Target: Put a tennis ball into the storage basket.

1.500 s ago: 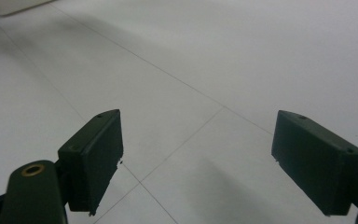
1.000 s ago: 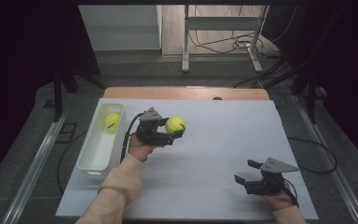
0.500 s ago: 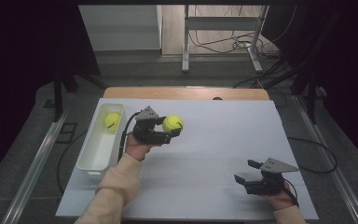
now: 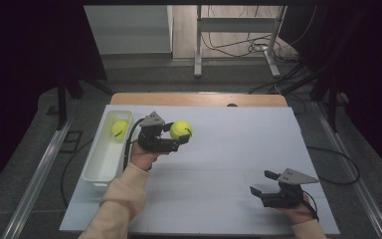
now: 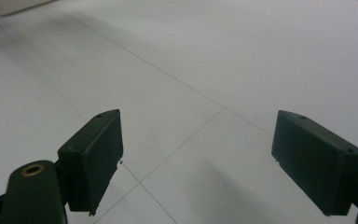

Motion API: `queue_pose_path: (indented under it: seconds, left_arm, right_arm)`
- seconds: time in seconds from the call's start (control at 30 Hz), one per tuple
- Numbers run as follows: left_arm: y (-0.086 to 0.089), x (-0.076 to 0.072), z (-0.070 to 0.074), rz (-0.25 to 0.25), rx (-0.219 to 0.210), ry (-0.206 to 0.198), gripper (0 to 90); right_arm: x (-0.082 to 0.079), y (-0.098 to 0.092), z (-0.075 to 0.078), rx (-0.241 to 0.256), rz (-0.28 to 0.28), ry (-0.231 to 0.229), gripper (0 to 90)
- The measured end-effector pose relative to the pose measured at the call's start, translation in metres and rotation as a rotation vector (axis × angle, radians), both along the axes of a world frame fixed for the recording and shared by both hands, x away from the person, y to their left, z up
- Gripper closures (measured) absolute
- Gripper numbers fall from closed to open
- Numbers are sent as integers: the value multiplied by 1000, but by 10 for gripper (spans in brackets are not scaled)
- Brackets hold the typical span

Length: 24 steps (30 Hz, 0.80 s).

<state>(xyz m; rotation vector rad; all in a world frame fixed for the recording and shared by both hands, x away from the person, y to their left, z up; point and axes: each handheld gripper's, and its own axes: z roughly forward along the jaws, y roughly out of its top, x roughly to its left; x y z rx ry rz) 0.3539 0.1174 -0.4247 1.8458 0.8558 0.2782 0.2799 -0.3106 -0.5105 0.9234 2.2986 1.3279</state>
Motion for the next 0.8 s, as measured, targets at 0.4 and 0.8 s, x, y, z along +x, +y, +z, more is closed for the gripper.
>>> queue_pose_path:
  seconds: [0.4,0.8]
  left_arm:
    - [3,-1,2,6,-10,0,262]
    - [14,-2,7,36,-17,-13,262]
  right_arm:
    - [0,0,0,0,1,2,167]
    - [0,0,0,0,0,1,167]
